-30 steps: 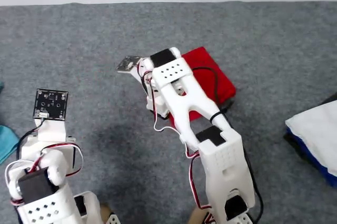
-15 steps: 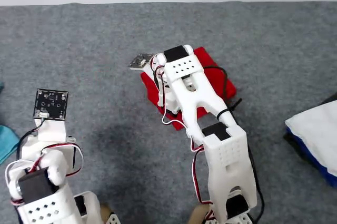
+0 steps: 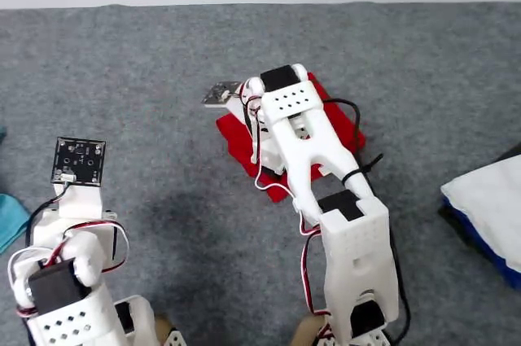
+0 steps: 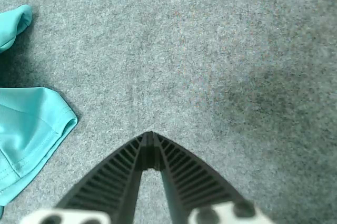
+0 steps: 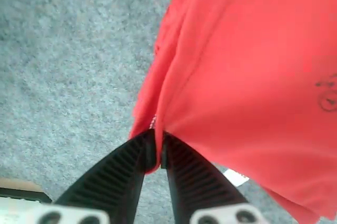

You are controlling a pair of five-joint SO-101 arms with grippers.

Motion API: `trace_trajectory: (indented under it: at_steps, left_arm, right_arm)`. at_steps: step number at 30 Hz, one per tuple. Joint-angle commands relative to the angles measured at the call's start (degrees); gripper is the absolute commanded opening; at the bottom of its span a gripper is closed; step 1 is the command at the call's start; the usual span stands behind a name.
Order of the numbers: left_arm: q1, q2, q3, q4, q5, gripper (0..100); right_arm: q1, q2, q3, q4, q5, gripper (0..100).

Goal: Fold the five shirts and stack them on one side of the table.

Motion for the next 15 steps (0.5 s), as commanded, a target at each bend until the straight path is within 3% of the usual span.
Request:
trace_trajectory:
  at_steps: [1,15]
  left_arm:
    - [0.09,-0.79,-0.40,0.00,-0.62,0]
    - [0.09,-0.79,-0.40,-0.18,-0.53,0]
  right_arm:
    - [1.10,-4.88,0.09,2.33,0.62,1.4]
    - [1.27,-4.70,7.74,1.98,0.62,1.9]
